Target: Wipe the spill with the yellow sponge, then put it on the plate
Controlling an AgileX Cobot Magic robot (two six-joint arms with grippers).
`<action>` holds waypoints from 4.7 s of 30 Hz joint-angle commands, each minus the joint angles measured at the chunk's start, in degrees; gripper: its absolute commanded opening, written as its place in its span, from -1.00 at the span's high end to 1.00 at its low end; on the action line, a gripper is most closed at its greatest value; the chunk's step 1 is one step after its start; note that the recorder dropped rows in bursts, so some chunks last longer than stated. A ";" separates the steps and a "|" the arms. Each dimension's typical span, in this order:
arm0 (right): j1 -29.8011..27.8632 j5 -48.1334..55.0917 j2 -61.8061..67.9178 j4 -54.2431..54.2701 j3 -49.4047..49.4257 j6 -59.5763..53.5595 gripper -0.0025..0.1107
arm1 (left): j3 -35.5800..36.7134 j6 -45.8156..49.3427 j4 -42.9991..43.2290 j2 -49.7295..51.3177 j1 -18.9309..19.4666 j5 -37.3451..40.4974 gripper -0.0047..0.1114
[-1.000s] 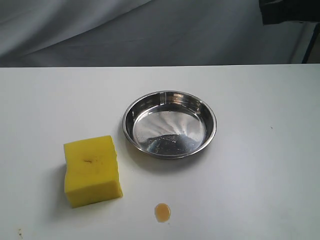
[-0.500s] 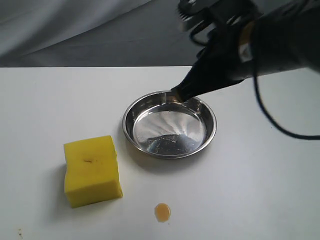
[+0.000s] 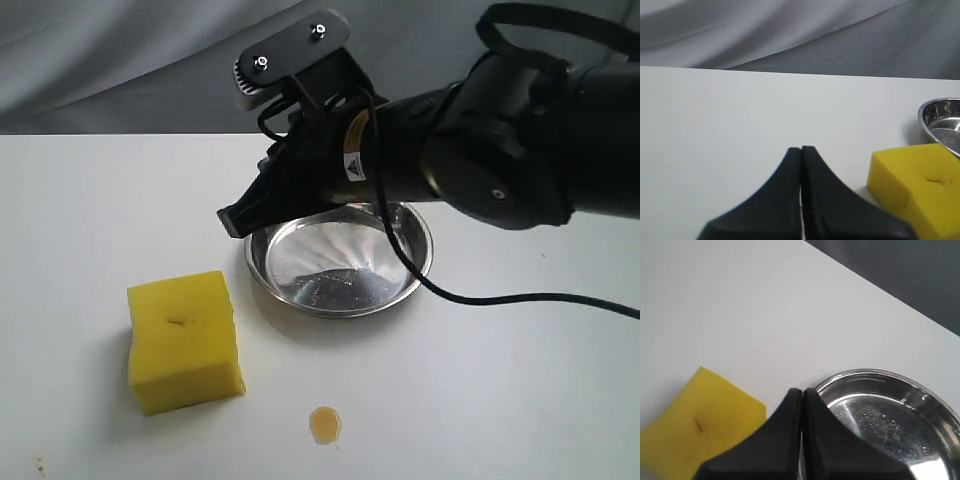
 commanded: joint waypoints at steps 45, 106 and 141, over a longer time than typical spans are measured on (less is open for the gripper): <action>10.14 -3.92 25.47 9.92 -10.01 -8.76 -0.90 | 0.12 -0.41 0.30 0.15 0.07 -0.75 0.92; 10.24 7.44 21.63 21.03 -10.36 -10.87 -0.66 | 0.12 -0.41 0.30 0.15 0.07 -0.75 0.92; 4.21 6.99 25.30 22.85 -20.82 -11.22 0.96 | 0.12 -0.41 0.30 0.15 0.07 -0.75 0.92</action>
